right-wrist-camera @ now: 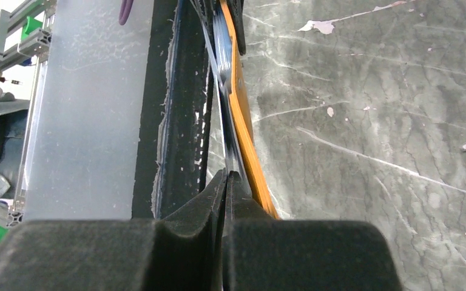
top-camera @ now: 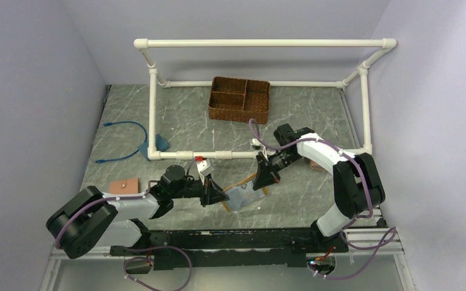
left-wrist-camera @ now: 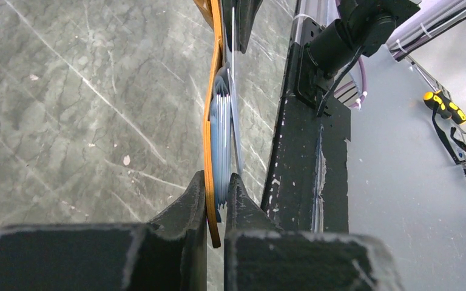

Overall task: Take the credit cards out of the card holder
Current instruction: Remove the credit card from the card holder, then place the credit card in the storage box.

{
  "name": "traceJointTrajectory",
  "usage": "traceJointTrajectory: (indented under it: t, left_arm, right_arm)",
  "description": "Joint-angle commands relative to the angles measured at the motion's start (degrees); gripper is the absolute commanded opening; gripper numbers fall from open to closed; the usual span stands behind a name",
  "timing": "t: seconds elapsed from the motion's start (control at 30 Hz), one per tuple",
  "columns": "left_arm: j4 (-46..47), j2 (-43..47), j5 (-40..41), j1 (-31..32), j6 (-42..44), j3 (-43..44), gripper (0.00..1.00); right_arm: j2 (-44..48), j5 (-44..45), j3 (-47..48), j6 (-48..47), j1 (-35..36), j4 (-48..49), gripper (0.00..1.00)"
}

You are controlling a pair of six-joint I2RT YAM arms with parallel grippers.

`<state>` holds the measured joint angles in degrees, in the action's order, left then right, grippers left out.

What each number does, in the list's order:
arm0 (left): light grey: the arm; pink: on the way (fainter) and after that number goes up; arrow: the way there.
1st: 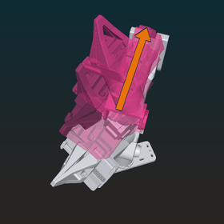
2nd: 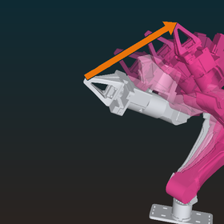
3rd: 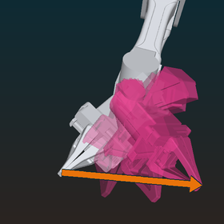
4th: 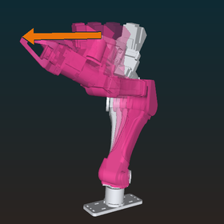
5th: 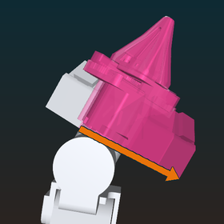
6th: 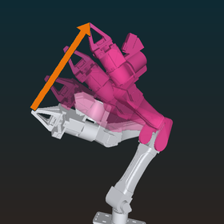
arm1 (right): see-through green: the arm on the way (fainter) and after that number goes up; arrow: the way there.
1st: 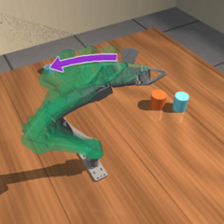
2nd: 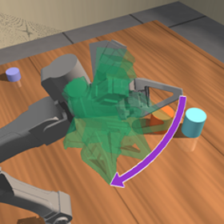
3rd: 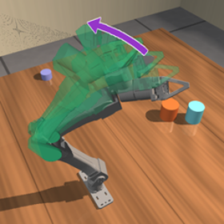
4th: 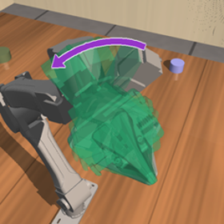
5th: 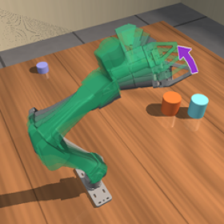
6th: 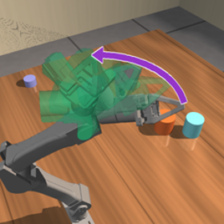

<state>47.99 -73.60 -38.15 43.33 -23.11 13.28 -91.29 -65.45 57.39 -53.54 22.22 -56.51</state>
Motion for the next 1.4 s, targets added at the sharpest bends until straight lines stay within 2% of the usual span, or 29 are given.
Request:
traceJointTrajectory:
  t: [0.0,0.17,0.6,0.9,1.17,1.37]
  left_arm:
    - [-3.43,4.2,-0.71,-2.22,1.24,-0.8,0.0]
    - [-5.99,4.59,-1.32,-4.74,-2.32,-1.38,0.0]
    - [-6.15,-6.46,-4.56,-6.42,-7.08,2.97,0.0]
    - [-3.2,-12.53,-5.21,-6.42,-10.06,4.67,0.0]
    - [-0.01,-16.62,-5.94,-6.37,-11.95,4.9,0.0]
    - [0.0,-16.49,-5.63,-6.34,-11.63,4.16,0.0]
  right_arm:
    - [2.06,-0.46,1.42,-1.39,-1.39,0.76,0.0]
    - [2.78,-0.45,1.39,-1.71,-1.98,0.45,0.0]
    - [3.53,-3.05,2.87,-3.65,-5.55,-3.04,0.0]
    - [6.51,0.75,4.48,3.14,-10.23,1.91,0.0]
    - [2.08,6.57,18.89,10.82,-15.08,4.64,0.0]
    - [-5.99,12.72,31.14,20.31,-15.85,12.6,0.0]
